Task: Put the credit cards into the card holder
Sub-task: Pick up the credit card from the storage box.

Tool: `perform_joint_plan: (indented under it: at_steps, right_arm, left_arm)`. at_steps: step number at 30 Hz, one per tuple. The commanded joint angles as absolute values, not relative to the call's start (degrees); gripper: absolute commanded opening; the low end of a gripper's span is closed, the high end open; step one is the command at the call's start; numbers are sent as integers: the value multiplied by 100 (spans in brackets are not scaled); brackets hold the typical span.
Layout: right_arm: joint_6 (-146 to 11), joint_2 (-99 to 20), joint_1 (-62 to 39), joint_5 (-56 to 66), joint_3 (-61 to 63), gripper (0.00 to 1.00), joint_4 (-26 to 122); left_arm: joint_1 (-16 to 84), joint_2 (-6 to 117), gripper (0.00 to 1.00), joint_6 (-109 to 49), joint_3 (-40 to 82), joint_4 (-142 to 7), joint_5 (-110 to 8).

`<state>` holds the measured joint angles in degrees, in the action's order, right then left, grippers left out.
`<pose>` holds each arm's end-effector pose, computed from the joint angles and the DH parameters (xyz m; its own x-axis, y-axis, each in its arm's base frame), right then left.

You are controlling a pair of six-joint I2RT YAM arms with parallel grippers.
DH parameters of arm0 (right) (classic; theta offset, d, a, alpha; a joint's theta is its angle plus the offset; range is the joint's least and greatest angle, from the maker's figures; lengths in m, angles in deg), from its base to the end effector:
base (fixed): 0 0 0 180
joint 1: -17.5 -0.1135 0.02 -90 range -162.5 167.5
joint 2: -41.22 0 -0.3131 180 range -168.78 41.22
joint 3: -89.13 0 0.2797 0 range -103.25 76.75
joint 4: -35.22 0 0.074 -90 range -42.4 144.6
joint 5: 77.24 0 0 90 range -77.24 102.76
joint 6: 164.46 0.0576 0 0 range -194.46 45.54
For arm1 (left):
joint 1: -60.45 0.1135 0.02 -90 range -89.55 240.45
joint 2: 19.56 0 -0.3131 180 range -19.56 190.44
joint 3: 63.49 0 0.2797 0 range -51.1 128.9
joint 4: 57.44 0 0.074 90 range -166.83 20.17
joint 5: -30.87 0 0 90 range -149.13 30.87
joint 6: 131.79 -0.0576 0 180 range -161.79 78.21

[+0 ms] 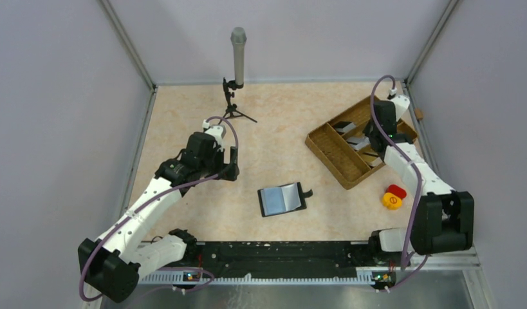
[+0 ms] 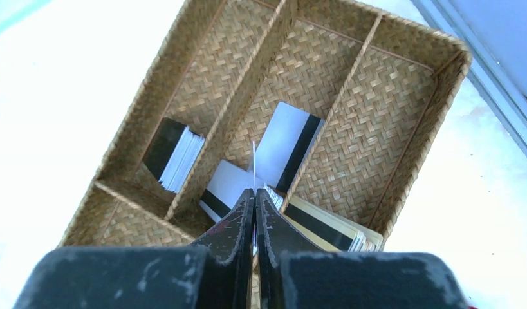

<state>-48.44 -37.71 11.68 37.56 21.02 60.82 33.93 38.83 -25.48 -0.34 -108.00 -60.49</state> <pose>0.3369 0.0101 0.2933 -0.4238 0.3571 -0.8324 0.4781 0.8687 0.1292 0.2032 -0.0999 0.3090 -0.7369 0.0539 -0.6739 0.2341 0.9555 -0.1795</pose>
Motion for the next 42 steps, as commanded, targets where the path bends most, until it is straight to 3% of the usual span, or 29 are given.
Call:
perform_joint_plan:
  at_steps: [1,6,15,23,31,34,36,42]
  right_arm:
    - [-4995,-3016,1223,3687,2249,0,5636]
    - [-5206,-2174,1231,2607,2249,0,5852]
    - [-5219,-1497,863,-1562,2769,0,6200]
    - [-5537,-1623,-600,-3665,3326,0,5977]
    - [-5427,-2092,-1457,-4951,3162,0,5544]
    - [-5482,-2258,-1678,-5046,3067,0,5506]
    - [-5455,-2312,-1756,-5080,3052,0,5388]
    - [-5428,-2398,-1783,-5119,3025,0,5325]
  left_arm:
    - [3426,3732,99,-2624,-90,-10625,-6099]
    - [3426,3490,99,-2880,-105,-10442,-5421]
    - [3425,3421,97,-2687,-356,-9905,-3528]
    - [3265,3146,96,-340,-2042,-6494,-1620]
    - [2627,3273,97,-389,-1974,-6391,-1168]
    - [2101,3578,88,-465,-1728,-6314,-1031]
    - [1788,3834,76,-558,-1563,-6335,-990]
    - [1532,4252,16,-466,-1503,-5986,-863]
